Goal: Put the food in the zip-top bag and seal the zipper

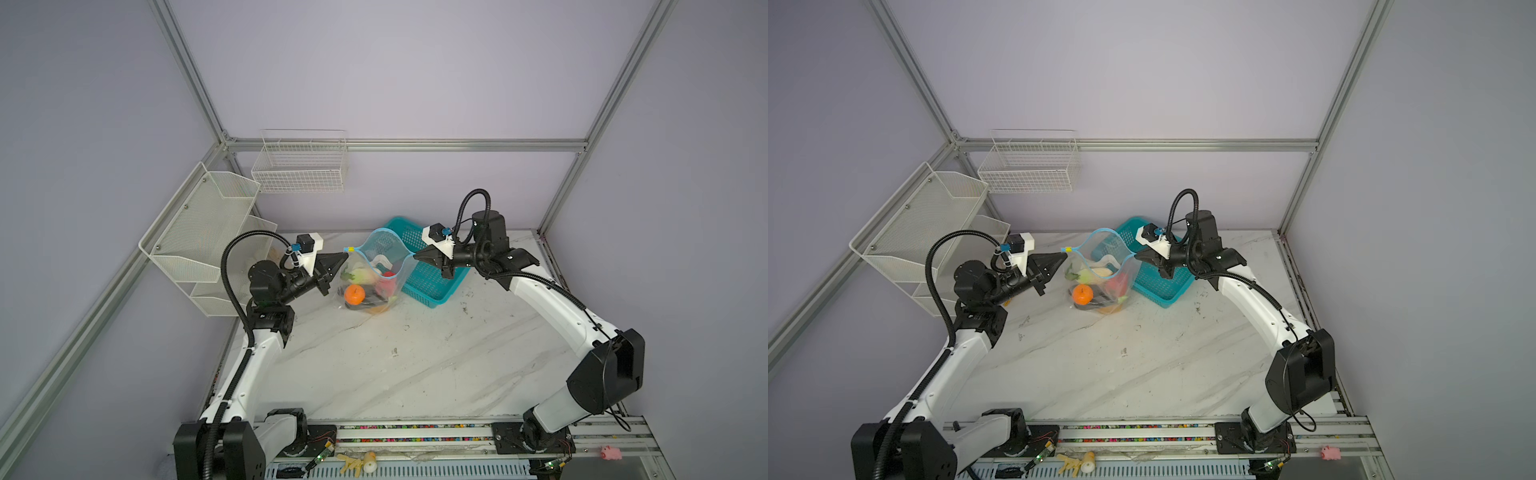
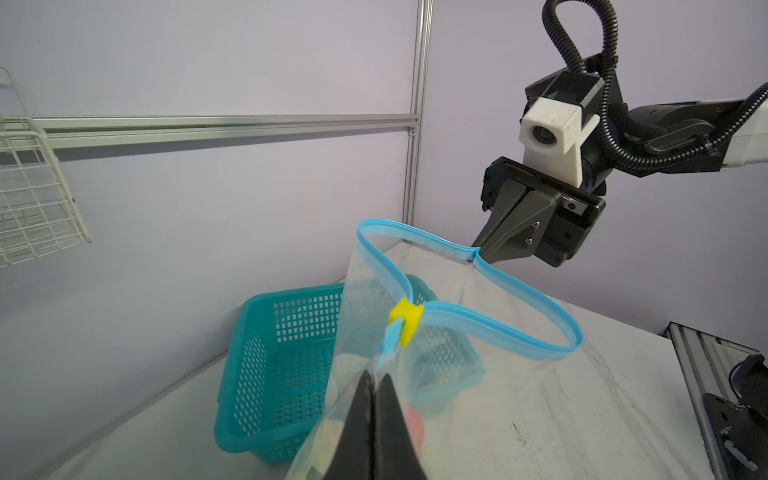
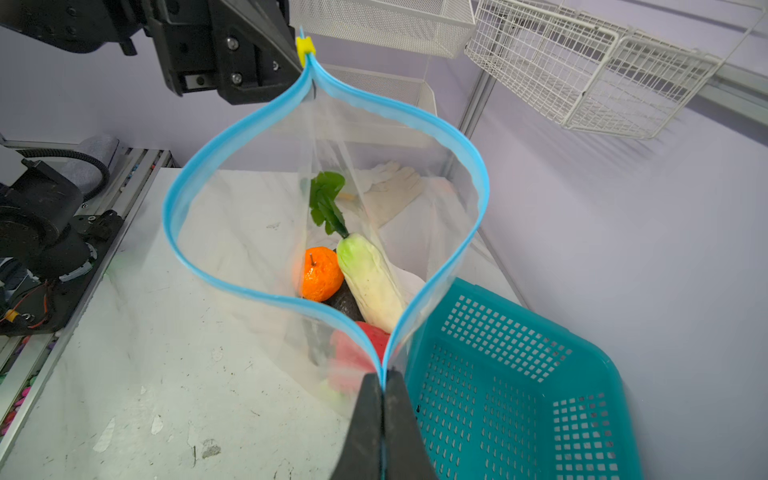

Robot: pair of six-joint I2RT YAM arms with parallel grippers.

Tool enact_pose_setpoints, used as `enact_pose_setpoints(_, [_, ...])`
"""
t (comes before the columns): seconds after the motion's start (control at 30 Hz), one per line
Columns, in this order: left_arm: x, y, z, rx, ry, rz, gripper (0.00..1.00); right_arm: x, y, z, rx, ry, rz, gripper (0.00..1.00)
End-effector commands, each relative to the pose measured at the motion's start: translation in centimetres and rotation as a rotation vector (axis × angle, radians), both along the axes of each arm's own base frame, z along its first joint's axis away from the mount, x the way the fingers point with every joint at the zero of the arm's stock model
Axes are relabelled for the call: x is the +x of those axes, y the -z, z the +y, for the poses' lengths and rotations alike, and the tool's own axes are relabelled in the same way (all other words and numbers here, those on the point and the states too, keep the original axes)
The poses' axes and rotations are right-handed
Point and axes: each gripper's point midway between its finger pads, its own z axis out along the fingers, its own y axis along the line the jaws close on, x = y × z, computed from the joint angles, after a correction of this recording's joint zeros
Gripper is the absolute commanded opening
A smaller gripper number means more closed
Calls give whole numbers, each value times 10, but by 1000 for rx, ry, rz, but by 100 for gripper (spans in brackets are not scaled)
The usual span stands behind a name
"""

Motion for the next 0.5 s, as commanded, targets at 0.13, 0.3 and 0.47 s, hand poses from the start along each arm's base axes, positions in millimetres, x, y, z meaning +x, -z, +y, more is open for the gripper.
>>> enact_pose_setpoints(0.13, [-38,19,-8,-33,-31,38,0,-15,-39,-13,15,33,-28,0])
enact_pose_setpoints(0.3, [-51,25,-10,-41,-22,50,0,-18,-38,-16,5,50,-5,0])
enact_pose_setpoints(0.47, [-53,28,-14,-46,-1,53,0,-29,-30,-17,-5,14,-7,15])
